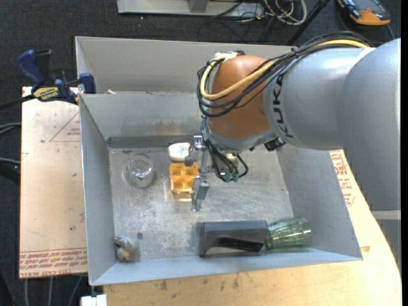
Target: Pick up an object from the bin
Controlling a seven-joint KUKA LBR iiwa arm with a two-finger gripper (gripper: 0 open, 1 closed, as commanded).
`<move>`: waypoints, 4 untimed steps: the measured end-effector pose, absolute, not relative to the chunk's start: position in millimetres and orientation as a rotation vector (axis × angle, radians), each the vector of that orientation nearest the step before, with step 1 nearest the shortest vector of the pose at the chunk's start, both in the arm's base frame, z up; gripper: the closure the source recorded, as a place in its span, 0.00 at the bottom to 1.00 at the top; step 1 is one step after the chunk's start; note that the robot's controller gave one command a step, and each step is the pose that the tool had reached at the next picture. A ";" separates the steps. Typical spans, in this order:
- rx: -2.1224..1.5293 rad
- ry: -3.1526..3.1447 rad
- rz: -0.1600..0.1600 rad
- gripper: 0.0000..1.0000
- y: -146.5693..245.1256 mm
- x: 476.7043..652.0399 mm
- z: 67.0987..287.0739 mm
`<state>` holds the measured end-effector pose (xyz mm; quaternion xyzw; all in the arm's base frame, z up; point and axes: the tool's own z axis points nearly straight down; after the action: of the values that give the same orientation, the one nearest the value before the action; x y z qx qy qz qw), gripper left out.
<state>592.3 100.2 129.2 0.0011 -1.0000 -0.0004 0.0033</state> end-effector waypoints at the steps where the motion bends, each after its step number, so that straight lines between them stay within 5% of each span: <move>1: 0.001 -3.142 -0.002 0.00 99.9 594.4 133.4; 2: -0.059 -3.159 -0.007 1.00 110.4 602.6 75.4; 4: 0.014 -3.151 -0.009 1.00 98.1 606.7 76.6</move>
Offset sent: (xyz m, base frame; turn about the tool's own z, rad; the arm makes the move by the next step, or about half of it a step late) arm 0.0049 0.0095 -0.0592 0.0380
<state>606.7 98.1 76.6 0.0045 -1.0000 -0.0027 -0.0045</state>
